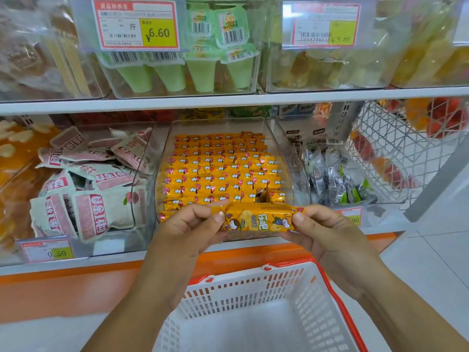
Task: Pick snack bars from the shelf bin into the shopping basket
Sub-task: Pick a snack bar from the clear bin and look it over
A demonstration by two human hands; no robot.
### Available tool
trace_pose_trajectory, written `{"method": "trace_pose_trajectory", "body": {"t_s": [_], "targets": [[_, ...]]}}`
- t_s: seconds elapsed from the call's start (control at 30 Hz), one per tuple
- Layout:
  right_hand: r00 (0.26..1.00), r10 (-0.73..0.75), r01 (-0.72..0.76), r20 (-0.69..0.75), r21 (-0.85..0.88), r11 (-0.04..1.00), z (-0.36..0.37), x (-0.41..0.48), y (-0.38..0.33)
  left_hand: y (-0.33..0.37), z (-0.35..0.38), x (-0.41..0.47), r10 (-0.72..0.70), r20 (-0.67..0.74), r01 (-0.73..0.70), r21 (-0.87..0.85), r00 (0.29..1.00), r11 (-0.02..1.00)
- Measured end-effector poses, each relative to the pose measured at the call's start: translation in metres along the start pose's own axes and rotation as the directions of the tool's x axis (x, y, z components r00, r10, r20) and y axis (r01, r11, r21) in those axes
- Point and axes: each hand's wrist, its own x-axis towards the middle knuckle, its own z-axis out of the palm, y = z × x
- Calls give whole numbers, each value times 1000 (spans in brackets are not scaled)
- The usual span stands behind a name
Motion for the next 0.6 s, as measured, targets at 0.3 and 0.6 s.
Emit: {"method": "trace_pose_trajectory", "body": {"t_s": [0.3, 0.6], "targets": [[979, -123, 109, -161, -91, 990, 16, -6, 0, 0, 10, -6, 105, -138, -100, 44, 985, 994], [989, -119, 106, -92, -136, 985, 11, -7, 2, 1, 4, -4, 93, -44, -87, 118, 995, 989]]}}
